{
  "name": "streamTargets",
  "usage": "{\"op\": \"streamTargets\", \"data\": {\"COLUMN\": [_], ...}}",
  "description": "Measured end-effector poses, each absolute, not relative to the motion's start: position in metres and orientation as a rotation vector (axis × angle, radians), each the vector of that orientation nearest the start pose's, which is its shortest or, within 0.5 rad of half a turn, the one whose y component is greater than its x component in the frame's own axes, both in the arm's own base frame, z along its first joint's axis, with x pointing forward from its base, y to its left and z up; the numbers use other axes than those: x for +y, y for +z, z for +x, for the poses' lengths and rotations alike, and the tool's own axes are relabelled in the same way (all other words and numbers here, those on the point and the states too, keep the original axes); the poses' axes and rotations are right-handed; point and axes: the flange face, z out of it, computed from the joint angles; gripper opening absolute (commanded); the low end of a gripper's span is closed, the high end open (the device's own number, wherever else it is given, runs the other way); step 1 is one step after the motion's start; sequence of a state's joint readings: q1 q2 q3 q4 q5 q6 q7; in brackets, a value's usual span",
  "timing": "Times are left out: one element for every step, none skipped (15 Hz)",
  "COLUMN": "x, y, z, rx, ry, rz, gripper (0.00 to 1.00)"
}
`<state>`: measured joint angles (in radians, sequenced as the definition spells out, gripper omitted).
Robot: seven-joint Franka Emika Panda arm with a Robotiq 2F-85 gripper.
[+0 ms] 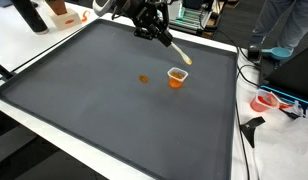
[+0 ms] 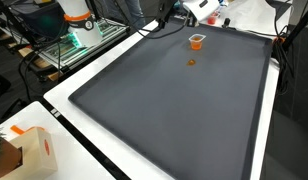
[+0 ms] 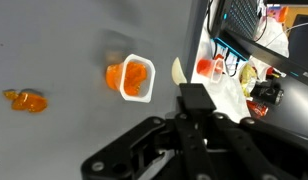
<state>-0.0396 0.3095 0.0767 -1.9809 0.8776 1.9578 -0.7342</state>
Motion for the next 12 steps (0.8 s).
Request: {"op": "streamTargets", "data": {"x": [0.069,0.068,0.066,0.065,0.064,0.062,0.061,0.06,0.058,0.056,0.054,0.051], "y": [0.306,0.305,0.304,0.303,0.303,0.303,0.303,0.303,0.303,0.304,0.304,0.305], "z": [0.579,0.579,0.578,0.578,0.578,0.578,0.578,0.578,0.578,0.579,0.58,0.581], "rx": [-0.318,-0.314,-0.31,-0.306,-0.303,-0.3,-0.297,-0.295,-0.291,-0.286,-0.28,-0.272], "ry": [0.04,0.042,0.043,0.045,0.045,0.044,0.043,0.041,0.039,0.035,0.028,0.018], "rz": [-2.293,-2.294,-2.294,-2.295,-2.296,-2.297,-2.298,-2.3,-2.302,-2.305,-2.31,-2.318], "gripper": [0.03,0.03,0.03,0.03,0.03,0.03,0.03,0.03,0.03,0.03,0.03,0.03]}}
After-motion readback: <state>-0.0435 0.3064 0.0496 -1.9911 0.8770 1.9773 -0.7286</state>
